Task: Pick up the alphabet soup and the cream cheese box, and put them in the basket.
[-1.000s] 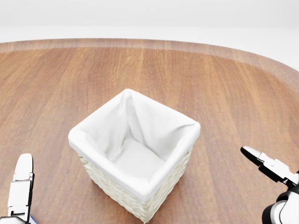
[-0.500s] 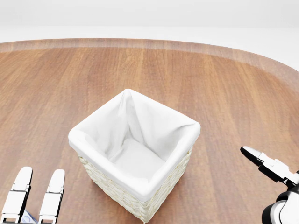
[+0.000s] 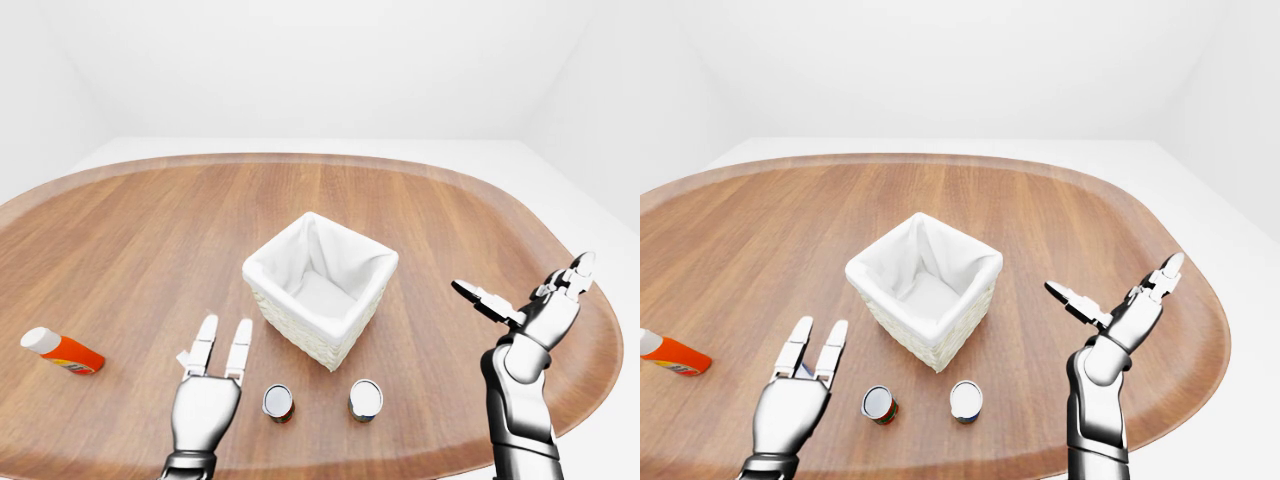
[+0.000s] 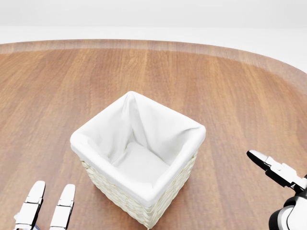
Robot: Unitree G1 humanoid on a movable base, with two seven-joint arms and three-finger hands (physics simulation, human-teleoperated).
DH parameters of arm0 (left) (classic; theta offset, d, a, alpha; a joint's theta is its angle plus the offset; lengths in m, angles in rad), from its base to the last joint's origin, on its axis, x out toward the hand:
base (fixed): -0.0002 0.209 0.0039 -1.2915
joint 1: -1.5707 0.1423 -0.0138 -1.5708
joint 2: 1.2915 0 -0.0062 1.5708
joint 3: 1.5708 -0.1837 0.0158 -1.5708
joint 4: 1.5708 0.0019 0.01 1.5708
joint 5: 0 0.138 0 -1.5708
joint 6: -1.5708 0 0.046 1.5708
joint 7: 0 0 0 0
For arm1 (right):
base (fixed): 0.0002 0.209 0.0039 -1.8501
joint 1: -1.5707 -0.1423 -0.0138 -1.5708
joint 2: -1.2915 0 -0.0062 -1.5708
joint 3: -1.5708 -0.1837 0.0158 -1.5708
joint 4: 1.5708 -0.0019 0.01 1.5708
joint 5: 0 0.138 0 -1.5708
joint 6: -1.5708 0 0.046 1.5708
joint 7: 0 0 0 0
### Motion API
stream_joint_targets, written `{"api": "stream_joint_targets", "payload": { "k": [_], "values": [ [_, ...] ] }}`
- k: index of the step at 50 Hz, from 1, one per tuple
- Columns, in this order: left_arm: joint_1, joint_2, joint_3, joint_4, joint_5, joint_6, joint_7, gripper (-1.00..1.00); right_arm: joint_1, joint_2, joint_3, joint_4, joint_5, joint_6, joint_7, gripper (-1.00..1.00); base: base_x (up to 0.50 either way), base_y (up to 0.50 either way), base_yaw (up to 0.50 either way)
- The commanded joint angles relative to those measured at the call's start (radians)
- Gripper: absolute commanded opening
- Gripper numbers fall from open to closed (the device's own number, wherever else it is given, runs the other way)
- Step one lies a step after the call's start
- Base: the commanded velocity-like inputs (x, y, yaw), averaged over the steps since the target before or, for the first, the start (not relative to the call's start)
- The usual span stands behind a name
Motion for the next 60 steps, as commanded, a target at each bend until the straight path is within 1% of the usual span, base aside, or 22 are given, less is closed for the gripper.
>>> {"api": "stream_joint_targets", "payload": {
  "k": [1, 2, 9, 12, 14, 24, 31, 43, 44, 45, 48, 49, 51, 52, 56, 58, 60],
  "values": [
    [-0.015, 0.015, -0.014, 0.059, -0.029, 0.0, 0.0, 1.0, 0.0, 0.0, -0.001, 0.004, 0.001, 0.0, 0.0, 1.0, 0.0, 0.0, 0.0],
    [-0.028, 0.017, -0.01, 0.086, -0.031, 0.0, 0.0, 1.0, -0.001, 0.0, -0.001, 0.006, 0.001, 0.0, 0.0, 1.0, 0.0, 0.0, 0.0],
    [-0.033, 0.021, -0.013, 0.122, -0.034, 0.0, 0.0, 1.0, 0.001, 0.0, 0.0, -0.003, 0.001, 0.0, 0.0, 1.0, 0.0, 0.0, 0.0],
    [-0.058, 0.026, -0.014, 0.177, -0.033, 0.0, 0.0, 1.0, -0.001, 0.0, 0.0, 0.005, 0.0, 0.0, 0.0, 1.0, 0.0, 0.0, 0.0],
    [-0.059, 0.026, -0.013, 0.176, -0.049, 0.0, 0.0, 1.0, -0.001, -0.001, 0.0, 0.006, 0.001, 0.0, 0.0, 1.0, 0.0, 0.0, 0.0],
    [-0.068, 0.03, -0.014, 0.218, -0.068, 0.0, 0.0, 1.0, -0.002, -0.002, 0.0, 0.01, 0.002, 0.0, 0.0, 1.0, 0.0, 0.0, 0.0],
    [-0.078, 0.033, -0.01, 0.236, -0.088, 0.005, 0.0, 1.0, 0.001, 0.0, -0.001, -0.003, 0.001, 0.0, 0.0, 1.0, 0.0, 0.0, 0.0],
    [-0.097, 0.038, 0.014, 0.282, -0.129, 0.025, 0.0, 1.0, -0.002, -0.001, 0.0, 0.007, 0.0, 0.0, 0.0, 1.0, 0.0, 0.0, 0.0],
    [-0.103, 0.036, 0.017, 0.283, -0.125, 0.033, 0.0, 1.0, -0.002, -0.001, 0.0, 0.005, 0.0, 0.0, 0.0, 1.0, 0.0, 0.0, 0.0],
    [-0.104, 0.036, 0.017, 0.288, -0.129, 0.031, 0.0, 1.0, -0.002, -0.001, 0.0, 0.004, 0.0, 0.0, 0.0, 1.0, 0.0, 0.0, 0.0],
    [-0.106, 0.035, 0.023, 0.283, -0.138, 0.04, 0.0, 1.0, -0.002, -0.001, 0.001, 0.003, -0.001, 0.0, 0.0, 1.0, 0.0, 0.0, 0.0],
    [-0.108, 0.034, 0.025, 0.289, -0.141, 0.04, 0.0, 1.0, -0.002, -0.001, 0.001, 0.002, -0.001, 0.0, 0.0, 1.0, 0.0, 0.0, 0.0],
    [-0.097, 0.031, 0.028, 0.266, -0.157, 0.031, 0.0, 1.0, -0.001, -0.001, 0.0, 0.001, 0.0, 0.0, 0.0, 1.0, 0.0, 0.0, 0.0],
    [-0.104, 0.032, 0.028, 0.271, -0.149, 0.035, 0.0, 1.0, -0.002, -0.001, 0.0, 0.007, -0.001, 0.0, 0.0, 1.0, 0.0, 0.0, 0.0],
    [-0.118, 0.034, 0.034, 0.3, -0.154, 0.039, 0.0, 1.0, 0.001, 0.0, 0.0, -0.004, 0.0, 0.0, 0.0, 1.0, 0.0, 0.0, 0.0],
    [-0.111, 0.034, 0.039, 0.284, -0.16, 0.039, 0.0, 1.0, -0.001, 0.0, -0.001, 0.002, -0.001, 0.0, 0.0, 1.0, 0.0, 0.0, 0.0],
    [-0.107, 0.033, 0.043, 0.27, -0.174, 0.028, 0.0, 1.0, -0.002, -0.001, -0.001, 0.006, -0.001, 0.0, 0.0, 1.0, 0.0, 0.0, 0.0]
  ]
}}
